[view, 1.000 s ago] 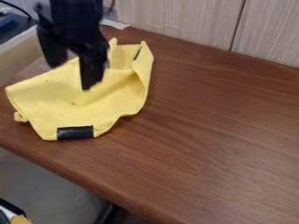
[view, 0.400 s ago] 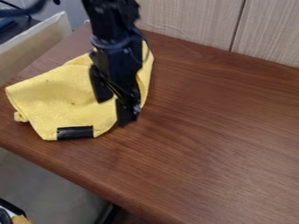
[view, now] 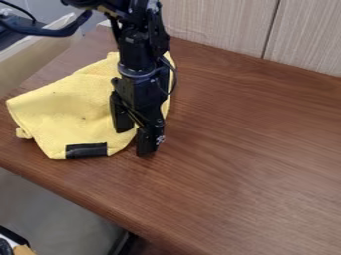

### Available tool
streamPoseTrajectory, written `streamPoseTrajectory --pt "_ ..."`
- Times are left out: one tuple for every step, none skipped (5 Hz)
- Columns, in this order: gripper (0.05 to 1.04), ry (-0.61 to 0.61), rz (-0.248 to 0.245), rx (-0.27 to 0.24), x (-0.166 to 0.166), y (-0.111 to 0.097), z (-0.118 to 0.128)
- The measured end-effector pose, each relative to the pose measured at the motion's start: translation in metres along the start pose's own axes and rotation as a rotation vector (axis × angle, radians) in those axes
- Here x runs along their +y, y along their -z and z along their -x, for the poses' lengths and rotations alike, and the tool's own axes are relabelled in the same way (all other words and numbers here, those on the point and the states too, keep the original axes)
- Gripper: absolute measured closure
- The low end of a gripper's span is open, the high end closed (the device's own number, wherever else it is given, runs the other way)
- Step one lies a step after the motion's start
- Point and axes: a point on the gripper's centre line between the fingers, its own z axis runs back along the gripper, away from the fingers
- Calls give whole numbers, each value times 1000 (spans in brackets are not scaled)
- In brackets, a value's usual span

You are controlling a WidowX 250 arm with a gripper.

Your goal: Unfold the cloth

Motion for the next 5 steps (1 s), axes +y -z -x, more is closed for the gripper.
streamPoseTrajectory --pt "405 -16 -12 -9 3 1 -3" --pt "698 -22 -25 -13 3 0 -6" --pt "910 -30 -16 -10 2 -1 -6" --pt "1013 -33 7 1 0 -2 -5" --pt "1023 -54 8 -19 0 -15 -8"
